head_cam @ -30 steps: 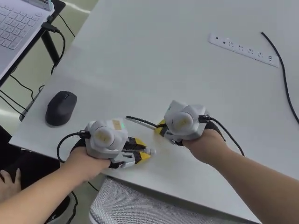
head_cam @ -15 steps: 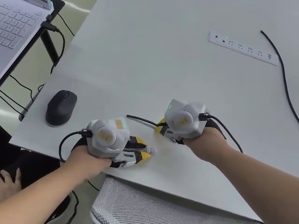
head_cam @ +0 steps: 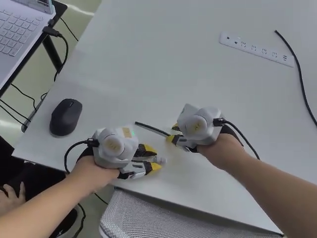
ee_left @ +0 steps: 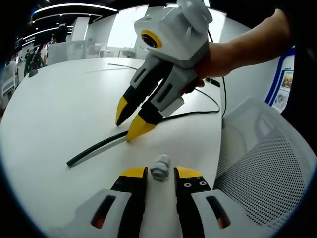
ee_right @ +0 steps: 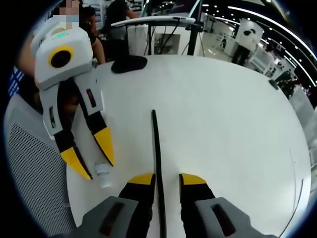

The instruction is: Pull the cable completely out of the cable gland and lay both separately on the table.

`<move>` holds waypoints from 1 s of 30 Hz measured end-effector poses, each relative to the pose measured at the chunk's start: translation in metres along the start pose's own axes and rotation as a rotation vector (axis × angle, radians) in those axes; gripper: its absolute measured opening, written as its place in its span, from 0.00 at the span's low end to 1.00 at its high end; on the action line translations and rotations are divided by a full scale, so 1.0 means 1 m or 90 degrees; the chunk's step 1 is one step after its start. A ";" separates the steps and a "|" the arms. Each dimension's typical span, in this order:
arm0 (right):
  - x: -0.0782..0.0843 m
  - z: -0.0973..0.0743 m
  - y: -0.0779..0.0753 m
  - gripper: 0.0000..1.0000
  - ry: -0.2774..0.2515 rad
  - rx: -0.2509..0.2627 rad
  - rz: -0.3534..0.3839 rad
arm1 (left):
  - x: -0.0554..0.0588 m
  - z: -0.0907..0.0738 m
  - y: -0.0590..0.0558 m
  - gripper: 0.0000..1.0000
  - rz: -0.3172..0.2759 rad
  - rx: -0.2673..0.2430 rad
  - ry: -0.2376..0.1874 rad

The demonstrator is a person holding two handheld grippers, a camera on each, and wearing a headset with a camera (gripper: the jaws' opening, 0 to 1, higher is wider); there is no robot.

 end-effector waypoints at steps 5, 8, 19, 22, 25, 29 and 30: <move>0.006 -0.010 -0.004 0.20 -0.001 0.010 0.011 | -0.003 -0.004 0.004 0.25 -0.006 -0.004 -0.004; 0.010 -0.022 -0.008 0.22 -0.015 0.018 0.018 | -0.008 -0.008 0.000 0.27 0.006 0.000 -0.009; 0.037 -0.074 -0.015 0.31 -0.063 0.032 0.104 | -0.021 -0.020 -0.016 0.41 -0.024 -0.002 -0.034; 0.040 -0.090 -0.014 0.35 -0.082 0.037 0.114 | -0.027 -0.032 -0.022 0.43 -0.028 -0.006 -0.052; 0.043 -0.107 -0.015 0.36 -0.105 0.047 0.145 | -0.032 -0.042 -0.025 0.48 -0.033 -0.007 -0.061; 0.050 -0.135 -0.016 0.38 -0.150 0.067 0.194 | -0.041 -0.061 -0.032 0.51 -0.054 -0.009 -0.089; 0.052 -0.139 -0.016 0.40 -0.153 0.072 0.196 | -0.042 -0.063 -0.033 0.51 -0.065 -0.008 -0.098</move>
Point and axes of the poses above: the centre of the closed fingertips' face, and the gripper's own axes: z roughly forward along the fingers, y roughly to its left, x roughly out of its underside, the point moved 9 cm from there along -z, roughly backward along the fingers, and after that the axes turned 4 degrees about y, right-handed, at the moved point
